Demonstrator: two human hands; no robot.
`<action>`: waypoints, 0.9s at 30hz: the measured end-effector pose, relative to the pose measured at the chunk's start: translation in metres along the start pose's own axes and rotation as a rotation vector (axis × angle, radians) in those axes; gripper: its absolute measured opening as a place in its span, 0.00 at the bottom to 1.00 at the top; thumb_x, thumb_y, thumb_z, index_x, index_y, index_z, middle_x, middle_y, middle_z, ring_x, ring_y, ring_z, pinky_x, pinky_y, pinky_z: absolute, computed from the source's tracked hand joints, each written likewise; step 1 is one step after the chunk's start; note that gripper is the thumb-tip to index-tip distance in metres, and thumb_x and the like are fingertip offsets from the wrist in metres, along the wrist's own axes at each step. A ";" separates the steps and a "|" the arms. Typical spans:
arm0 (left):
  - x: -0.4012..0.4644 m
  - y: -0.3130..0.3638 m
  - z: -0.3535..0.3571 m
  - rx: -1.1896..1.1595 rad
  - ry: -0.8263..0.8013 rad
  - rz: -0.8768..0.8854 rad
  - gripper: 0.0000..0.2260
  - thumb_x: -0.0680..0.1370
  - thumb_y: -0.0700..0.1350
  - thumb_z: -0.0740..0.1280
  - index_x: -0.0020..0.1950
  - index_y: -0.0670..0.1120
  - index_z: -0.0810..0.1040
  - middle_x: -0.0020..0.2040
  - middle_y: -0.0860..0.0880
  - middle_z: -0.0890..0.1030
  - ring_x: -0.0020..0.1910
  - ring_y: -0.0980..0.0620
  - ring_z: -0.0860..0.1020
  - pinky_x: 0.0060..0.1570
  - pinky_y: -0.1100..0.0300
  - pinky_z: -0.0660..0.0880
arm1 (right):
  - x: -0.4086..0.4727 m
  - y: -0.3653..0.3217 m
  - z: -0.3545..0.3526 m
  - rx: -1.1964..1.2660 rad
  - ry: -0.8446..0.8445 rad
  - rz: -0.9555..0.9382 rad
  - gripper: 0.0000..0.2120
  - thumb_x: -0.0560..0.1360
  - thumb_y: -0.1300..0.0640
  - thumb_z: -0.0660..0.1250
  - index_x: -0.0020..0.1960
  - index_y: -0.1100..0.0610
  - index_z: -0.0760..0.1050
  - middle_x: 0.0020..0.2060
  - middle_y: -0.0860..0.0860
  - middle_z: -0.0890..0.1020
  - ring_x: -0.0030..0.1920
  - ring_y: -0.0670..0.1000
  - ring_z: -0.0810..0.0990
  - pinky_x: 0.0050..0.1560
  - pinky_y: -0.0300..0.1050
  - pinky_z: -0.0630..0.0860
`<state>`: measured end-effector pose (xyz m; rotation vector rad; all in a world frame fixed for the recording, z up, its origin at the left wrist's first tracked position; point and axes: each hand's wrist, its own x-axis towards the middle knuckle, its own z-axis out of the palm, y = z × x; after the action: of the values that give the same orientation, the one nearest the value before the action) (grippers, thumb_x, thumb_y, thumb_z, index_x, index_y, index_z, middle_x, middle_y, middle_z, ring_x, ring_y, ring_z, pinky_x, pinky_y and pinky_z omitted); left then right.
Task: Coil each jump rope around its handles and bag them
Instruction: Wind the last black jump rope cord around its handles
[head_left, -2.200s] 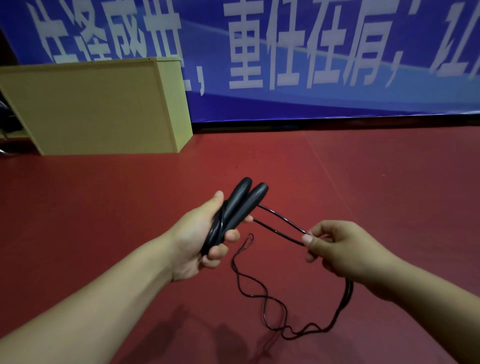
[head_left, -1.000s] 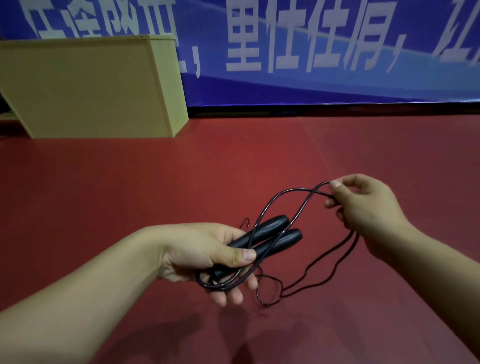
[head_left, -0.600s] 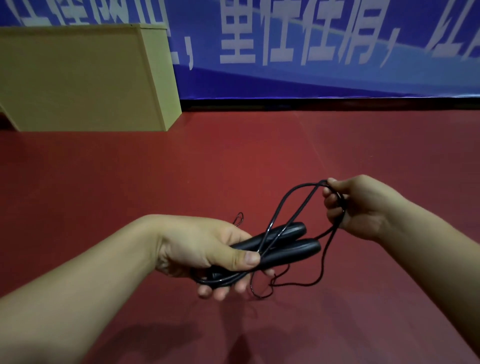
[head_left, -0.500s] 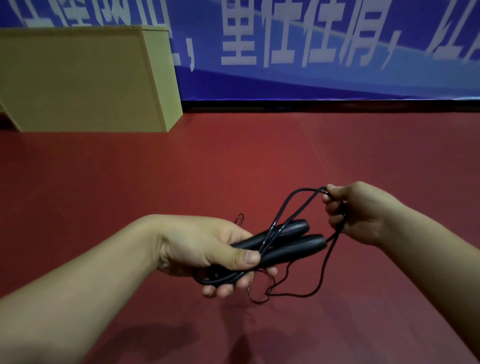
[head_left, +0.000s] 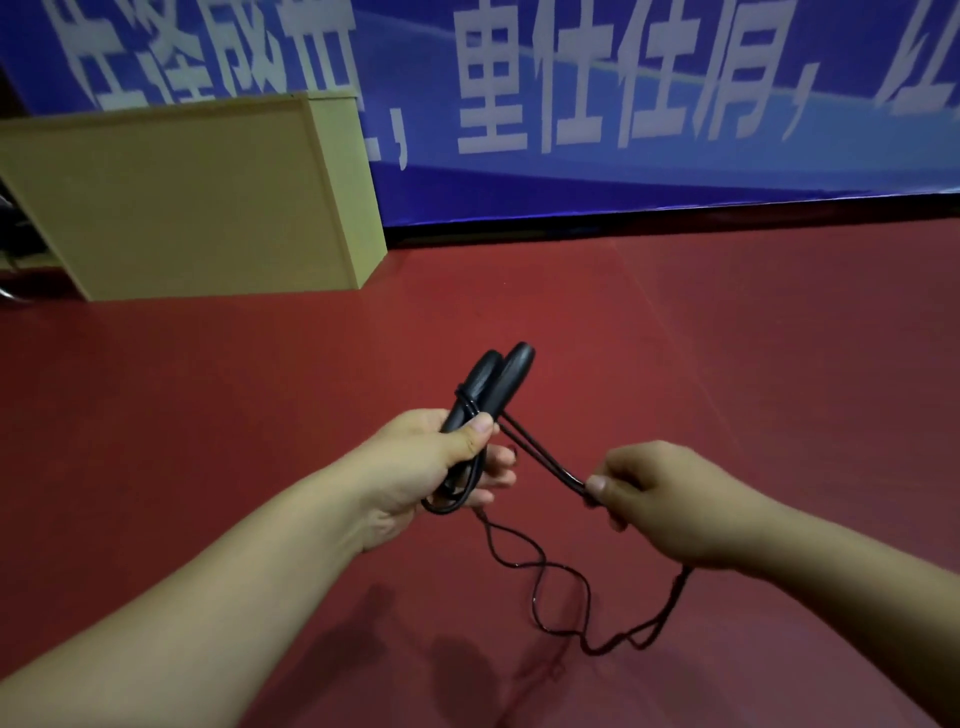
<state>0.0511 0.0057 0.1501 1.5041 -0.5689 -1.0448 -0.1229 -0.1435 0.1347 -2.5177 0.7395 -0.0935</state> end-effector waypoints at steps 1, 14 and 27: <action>0.002 -0.001 -0.003 0.017 0.048 0.017 0.08 0.81 0.45 0.64 0.53 0.40 0.77 0.41 0.45 0.84 0.44 0.46 0.85 0.43 0.55 0.83 | -0.002 -0.007 -0.001 0.023 0.001 -0.017 0.14 0.80 0.49 0.61 0.38 0.52 0.77 0.32 0.46 0.81 0.28 0.39 0.73 0.29 0.32 0.67; 0.000 0.000 0.011 0.619 0.084 0.096 0.06 0.82 0.46 0.62 0.56 0.46 0.72 0.39 0.45 0.80 0.27 0.51 0.78 0.26 0.61 0.74 | -0.028 -0.051 -0.037 0.570 -0.060 0.115 0.18 0.77 0.46 0.67 0.45 0.62 0.77 0.32 0.52 0.71 0.32 0.52 0.67 0.37 0.49 0.66; -0.028 -0.001 -0.012 0.974 -0.100 0.115 0.06 0.80 0.48 0.67 0.48 0.46 0.76 0.40 0.51 0.83 0.35 0.53 0.80 0.36 0.61 0.74 | -0.067 -0.064 -0.042 0.314 0.113 -0.069 0.14 0.77 0.43 0.64 0.39 0.52 0.77 0.26 0.45 0.72 0.27 0.44 0.70 0.31 0.43 0.69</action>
<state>0.0472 0.0354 0.1571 2.2124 -1.3434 -0.7704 -0.1570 -0.0821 0.2075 -2.2510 0.6267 -0.3513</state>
